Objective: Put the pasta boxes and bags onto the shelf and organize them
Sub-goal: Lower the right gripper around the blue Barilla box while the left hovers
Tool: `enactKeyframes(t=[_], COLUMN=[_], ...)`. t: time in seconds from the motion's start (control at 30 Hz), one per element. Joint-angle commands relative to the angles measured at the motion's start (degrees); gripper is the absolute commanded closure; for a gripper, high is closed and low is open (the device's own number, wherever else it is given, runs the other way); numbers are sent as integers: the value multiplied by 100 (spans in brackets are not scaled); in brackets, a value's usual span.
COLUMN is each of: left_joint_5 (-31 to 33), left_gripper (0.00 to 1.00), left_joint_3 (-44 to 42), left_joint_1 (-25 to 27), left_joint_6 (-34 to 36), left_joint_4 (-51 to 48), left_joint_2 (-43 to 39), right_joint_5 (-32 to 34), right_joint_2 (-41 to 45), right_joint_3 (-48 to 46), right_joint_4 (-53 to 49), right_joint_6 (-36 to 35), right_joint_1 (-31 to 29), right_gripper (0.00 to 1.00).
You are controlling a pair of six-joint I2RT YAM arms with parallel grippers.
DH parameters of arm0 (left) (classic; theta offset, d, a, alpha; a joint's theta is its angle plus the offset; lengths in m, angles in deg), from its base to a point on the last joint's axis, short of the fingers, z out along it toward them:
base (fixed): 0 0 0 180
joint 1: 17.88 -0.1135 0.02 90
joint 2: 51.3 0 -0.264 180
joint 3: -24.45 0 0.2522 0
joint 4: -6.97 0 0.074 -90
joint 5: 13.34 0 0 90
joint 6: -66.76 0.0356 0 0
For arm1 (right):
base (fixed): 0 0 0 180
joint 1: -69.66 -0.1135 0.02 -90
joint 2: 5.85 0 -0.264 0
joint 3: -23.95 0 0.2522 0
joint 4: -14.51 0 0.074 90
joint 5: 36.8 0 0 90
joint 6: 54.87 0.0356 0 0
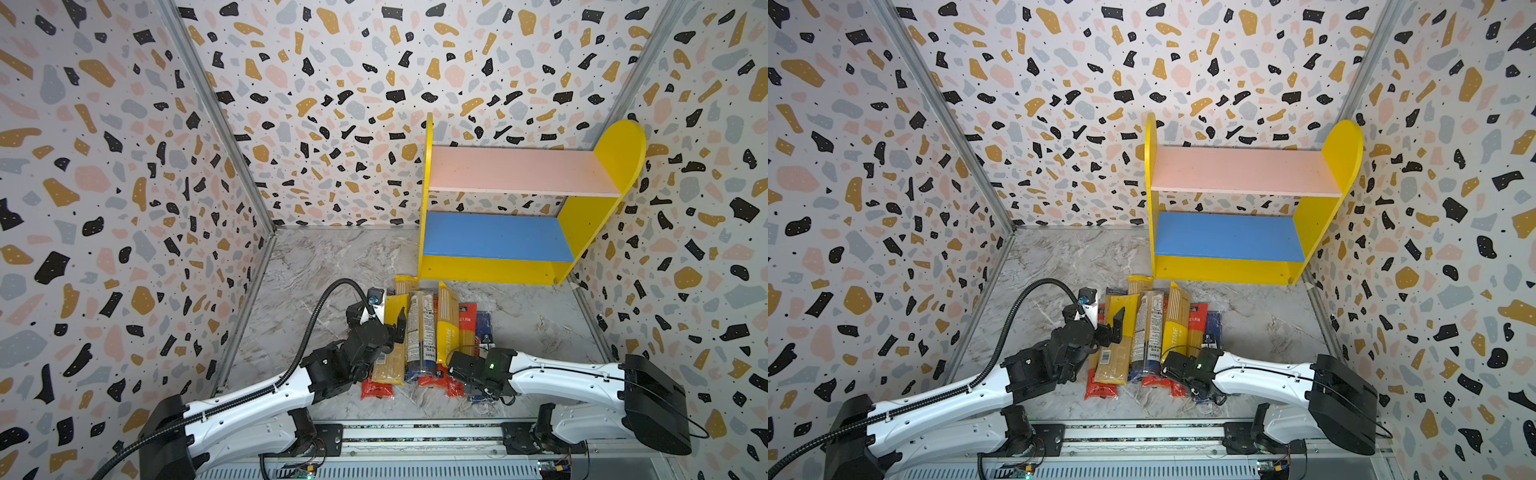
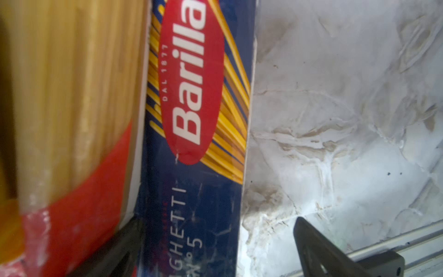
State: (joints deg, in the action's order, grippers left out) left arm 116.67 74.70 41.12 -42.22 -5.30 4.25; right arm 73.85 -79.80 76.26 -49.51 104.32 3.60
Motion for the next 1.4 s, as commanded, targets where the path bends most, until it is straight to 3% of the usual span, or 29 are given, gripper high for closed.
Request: enactKeyframes(t=[0.0,0.37,0.63,0.83,1.13,1.37], left_joint_5=[121,174,165,123,89,53], left_gripper=[1,1,0,0,0,0], left_joint_3=[178,96,39,48,93,190], left_joint_1=[30,25,24,24,24,24], left_joint_6=[88,92,88,64,35,10], left_joint_4=[18,-53,-141,-181,-150,-142], left_joint_2=[-78,-241,-342,-382,-317,-154], right_joint_5=[-661,-747,-835,-852,-878,-957], right_joint_2=[-53,122,-109,56,963,759], right_joint_3=[235,411,215,-290,-809,-685], right_joint_4=[940,915,814,811,817,469], right_joint_6=[36,256,801,1117,965,1190], right_joint_1=[-252,-519,-952,-881,-460,-650], right_gripper=[1,1,1,1,1,1])
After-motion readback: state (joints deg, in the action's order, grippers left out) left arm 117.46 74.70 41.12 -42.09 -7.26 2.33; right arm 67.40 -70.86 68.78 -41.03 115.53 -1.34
